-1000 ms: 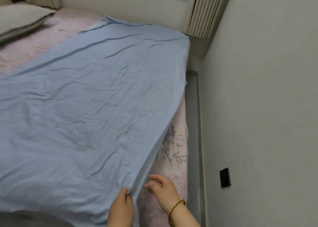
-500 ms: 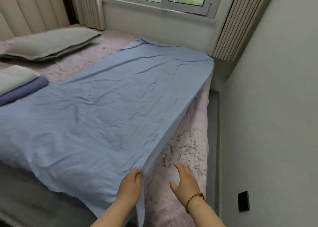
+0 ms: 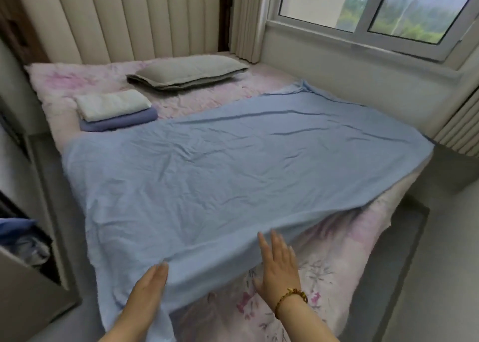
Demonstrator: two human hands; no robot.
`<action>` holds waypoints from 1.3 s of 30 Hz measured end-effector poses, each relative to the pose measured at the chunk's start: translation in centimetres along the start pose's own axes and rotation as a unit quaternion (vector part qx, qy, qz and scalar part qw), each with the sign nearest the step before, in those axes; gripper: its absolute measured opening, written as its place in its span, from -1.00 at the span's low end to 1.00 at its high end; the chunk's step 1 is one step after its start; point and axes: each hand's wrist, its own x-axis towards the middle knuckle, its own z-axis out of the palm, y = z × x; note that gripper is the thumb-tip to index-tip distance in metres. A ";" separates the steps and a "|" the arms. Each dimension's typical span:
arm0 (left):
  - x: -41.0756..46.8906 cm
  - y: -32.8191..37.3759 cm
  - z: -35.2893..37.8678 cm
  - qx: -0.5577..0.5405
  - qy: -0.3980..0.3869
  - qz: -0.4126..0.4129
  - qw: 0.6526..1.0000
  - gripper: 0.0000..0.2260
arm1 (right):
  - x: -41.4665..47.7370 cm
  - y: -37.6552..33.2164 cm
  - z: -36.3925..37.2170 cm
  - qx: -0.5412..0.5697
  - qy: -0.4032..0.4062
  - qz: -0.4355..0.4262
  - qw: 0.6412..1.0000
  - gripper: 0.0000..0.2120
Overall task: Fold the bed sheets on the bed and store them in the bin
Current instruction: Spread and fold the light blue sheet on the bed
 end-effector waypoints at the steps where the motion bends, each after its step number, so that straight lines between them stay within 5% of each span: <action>1: -0.3 -0.1 0.3 0.035 0.002 -0.002 0.999 -0.78 | 1.3 1.1 0.6 -0.003 -0.005 -0.016 1.000 0.57; 4: -1.7 -1.3 0.5 0.148 -0.090 -0.068 0.983 -0.42 | 4.4 3.1 1.2 -0.055 -0.068 -0.101 0.991 0.61; 6: -2.7 -2.4 0.2 0.178 -0.105 -0.166 0.964 -0.27 | 5.9 3.2 0.1 -0.130 -0.146 -0.165 0.967 0.40; 7: -3.1 -3.2 0.2 0.225 -0.082 -0.183 0.954 -0.29 | 6.9 2.7 -0.2 -0.146 -0.187 -0.190 0.953 0.15; 10: -4.6 -1.8 0.7 0.424 -0.049 -0.086 0.900 -0.79 | 9.1 2.4 0.2 -0.201 -0.294 -0.258 0.898 -0.46; 13: -3.3 -0.2 0.3 0.465 0.009 -0.116 0.877 -0.71 | 11.3 2.2 0.5 -0.133 -0.313 -0.249 0.907 -0.64; 16: -2.2 -1.7 -1.5 0.350 0.003 -0.111 0.930 -0.78 | 13.3 2.0 0.3 -0.043 -0.348 -0.217 0.911 -0.81; 19: -2.2 -1.3 -2.4 0.172 0.031 -0.153 0.973 -0.80 | 14.7 1.9 -0.7 0.008 -0.363 -0.219 0.906 -0.70; 22: -1.7 -0.9 -3.0 0.123 0.064 -0.150 0.979 -0.71 | 14.8 1.7 -1.5 0.037 -0.369 -0.233 0.899 -0.90; 25: -1.6 -0.2 -3.2 0.122 0.072 -0.142 0.980 -0.74 | 14.6 1.9 -2.6 0.003 -0.431 -0.262 0.864 -0.01; 26: -1.3 0.0 -3.3 0.120 0.064 -0.137 0.981 -0.75 | 14.2 1.8 -3.0 -0.029 -0.448 -0.267 0.853 0.14; 27: -1.1 0.5 -3.4 0.120 0.056 -0.133 0.982 -0.77 | 14.1 1.9 -2.9 -0.073 -0.452 -0.281 0.843 0.11; 29: -0.6 0.8 -3.8 0.121 0.020 -0.135 0.983 -0.78 | 13.5 2.3 -2.3 -0.190 -0.431 -0.338 0.815 -0.29; 32: -0.5 0.8 -4.3 0.144 -0.056 -0.145 0.977 -0.83 | 13.4 2.8 -1.1 -0.188 -0.209 -0.400 0.872 -0.88; 33: -0.7 1.0 -4.5 0.159 -0.081 -0.144 0.973 -0.81 | 13.6 3.1 -1.0 -0.157 -0.172 -0.379 0.896 -0.84; 35: -1.2 1.3 -4.6 0.201 -0.112 -0.151 0.961 -0.79 | 13.5 4.0 -0.9 -0.078 -0.234 -0.304 0.920 -0.77; 39: -2.2 1.0 -4.6 0.290 -0.125 -0.149 0.937 -0.65 | 12.3 4.6 -1.2 -0.097 -0.287 -0.248 0.920 -0.77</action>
